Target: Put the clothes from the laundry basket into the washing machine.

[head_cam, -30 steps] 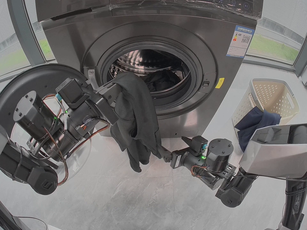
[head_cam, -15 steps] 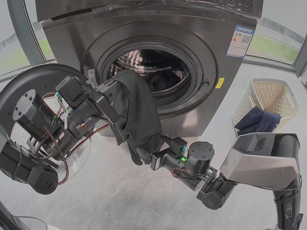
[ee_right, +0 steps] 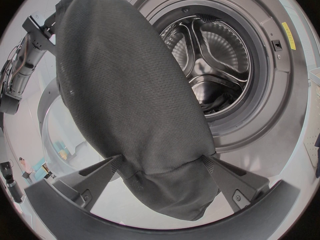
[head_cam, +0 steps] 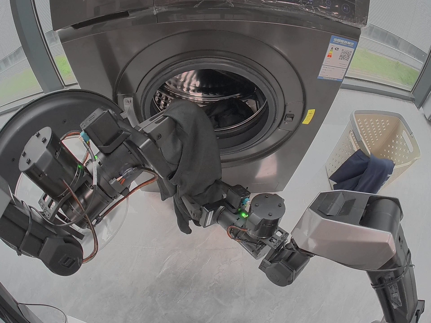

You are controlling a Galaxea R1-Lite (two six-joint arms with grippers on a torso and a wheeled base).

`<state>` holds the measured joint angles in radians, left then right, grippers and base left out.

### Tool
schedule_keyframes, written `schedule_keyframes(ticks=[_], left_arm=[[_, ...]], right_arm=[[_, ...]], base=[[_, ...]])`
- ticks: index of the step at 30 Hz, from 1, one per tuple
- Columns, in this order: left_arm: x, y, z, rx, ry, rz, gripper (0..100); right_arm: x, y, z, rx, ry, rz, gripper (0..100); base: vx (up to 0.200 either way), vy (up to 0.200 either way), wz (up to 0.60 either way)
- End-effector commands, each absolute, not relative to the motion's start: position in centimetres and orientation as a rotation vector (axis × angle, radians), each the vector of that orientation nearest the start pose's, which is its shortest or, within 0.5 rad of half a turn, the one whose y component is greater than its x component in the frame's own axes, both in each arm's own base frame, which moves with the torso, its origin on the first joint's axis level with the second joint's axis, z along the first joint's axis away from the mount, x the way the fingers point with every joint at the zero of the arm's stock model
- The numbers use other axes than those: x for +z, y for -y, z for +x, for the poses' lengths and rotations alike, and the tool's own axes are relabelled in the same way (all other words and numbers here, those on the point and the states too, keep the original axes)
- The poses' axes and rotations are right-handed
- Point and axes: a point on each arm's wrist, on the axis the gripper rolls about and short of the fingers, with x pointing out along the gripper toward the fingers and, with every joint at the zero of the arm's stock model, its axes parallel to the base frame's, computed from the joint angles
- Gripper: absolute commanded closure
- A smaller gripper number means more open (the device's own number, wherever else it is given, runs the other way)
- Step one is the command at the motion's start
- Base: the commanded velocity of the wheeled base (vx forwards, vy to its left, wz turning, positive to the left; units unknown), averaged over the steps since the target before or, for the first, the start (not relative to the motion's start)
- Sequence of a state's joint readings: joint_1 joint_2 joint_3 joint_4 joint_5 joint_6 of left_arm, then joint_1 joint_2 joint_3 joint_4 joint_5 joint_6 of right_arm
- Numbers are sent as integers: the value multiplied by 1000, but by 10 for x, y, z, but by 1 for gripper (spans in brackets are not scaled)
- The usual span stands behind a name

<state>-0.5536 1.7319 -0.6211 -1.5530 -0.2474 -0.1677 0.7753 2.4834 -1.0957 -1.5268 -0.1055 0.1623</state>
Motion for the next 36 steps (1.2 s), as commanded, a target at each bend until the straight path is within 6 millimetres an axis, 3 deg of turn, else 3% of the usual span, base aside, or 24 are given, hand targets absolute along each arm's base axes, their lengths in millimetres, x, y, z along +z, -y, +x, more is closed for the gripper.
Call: schedule_keyframes(ticks=[1, 8, 19, 24, 29, 36], left_arm=[[216, 157, 237, -837, 382, -224, 100], [227, 160, 219, -886, 411, -247, 100], [228, 165, 214, -912, 410, -255, 100], [225, 165, 215, -909, 397, -253, 100], [217, 165, 222, -888, 370, -240, 100], [220, 161, 223, -877, 385, -240, 100]], right_arm=[[34, -312, 332, 665, 93, 223, 0], [32, -311, 360, 625, 148, 240, 0], [26, -315, 377, 606, 183, 255, 0], [37, -318, 381, 611, 227, 274, 0], [37, -322, 377, 656, 238, 276, 0], [37, -322, 378, 669, 240, 274, 0]], base=[[0, 0, 0], [0, 0, 0], [0, 0, 0], [0, 0, 0], [0, 0, 0], [0, 0, 0]])
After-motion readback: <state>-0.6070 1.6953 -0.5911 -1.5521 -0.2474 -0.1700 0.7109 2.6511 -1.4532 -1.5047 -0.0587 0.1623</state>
